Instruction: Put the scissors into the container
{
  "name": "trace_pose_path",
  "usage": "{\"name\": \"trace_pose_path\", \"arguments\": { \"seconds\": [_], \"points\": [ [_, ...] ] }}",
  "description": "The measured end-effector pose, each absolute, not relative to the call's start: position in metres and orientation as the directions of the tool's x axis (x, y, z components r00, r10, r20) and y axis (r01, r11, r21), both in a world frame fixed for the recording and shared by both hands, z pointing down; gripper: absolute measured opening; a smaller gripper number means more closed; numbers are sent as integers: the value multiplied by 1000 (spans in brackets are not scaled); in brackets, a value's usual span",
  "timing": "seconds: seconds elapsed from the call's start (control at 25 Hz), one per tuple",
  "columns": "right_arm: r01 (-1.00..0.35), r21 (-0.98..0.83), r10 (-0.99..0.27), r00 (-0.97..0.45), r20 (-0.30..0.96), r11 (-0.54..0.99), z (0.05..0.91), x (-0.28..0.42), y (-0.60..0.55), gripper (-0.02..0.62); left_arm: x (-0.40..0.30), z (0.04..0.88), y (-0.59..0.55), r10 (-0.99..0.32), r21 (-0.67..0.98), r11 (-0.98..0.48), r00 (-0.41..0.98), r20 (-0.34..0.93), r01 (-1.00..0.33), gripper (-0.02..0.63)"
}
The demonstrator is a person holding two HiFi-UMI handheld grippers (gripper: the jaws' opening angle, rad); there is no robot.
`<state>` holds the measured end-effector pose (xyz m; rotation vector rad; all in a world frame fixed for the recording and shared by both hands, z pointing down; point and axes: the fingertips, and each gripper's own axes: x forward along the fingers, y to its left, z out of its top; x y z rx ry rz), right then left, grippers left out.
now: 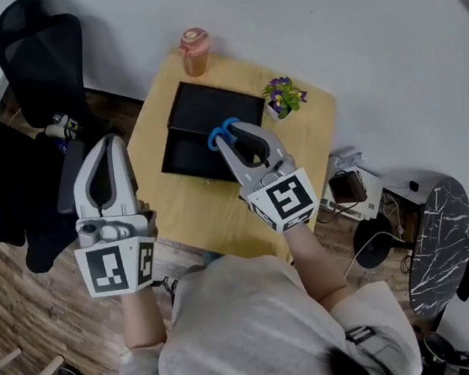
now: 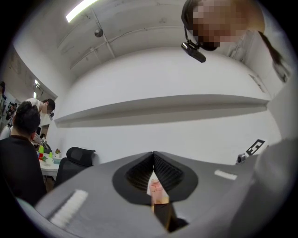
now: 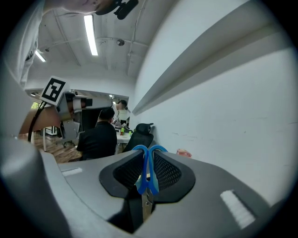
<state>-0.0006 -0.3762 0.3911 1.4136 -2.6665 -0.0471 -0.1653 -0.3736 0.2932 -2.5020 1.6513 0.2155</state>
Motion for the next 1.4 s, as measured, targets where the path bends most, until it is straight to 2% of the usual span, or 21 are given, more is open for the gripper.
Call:
{"name": "trace_pose_path", "arguments": {
  "seconds": [0.76,1.4],
  "points": [
    [-653,141,-632,-620,466,744,525,-39,-394,74,-176,320,-380,-929,-24,-347,347,-127,-938,58],
    [-616,82,-529,-592,608,784,587,-64,-412,74,-187,327,-374,-946,-24,-305,306,-105,-952,58]
  ]
}}
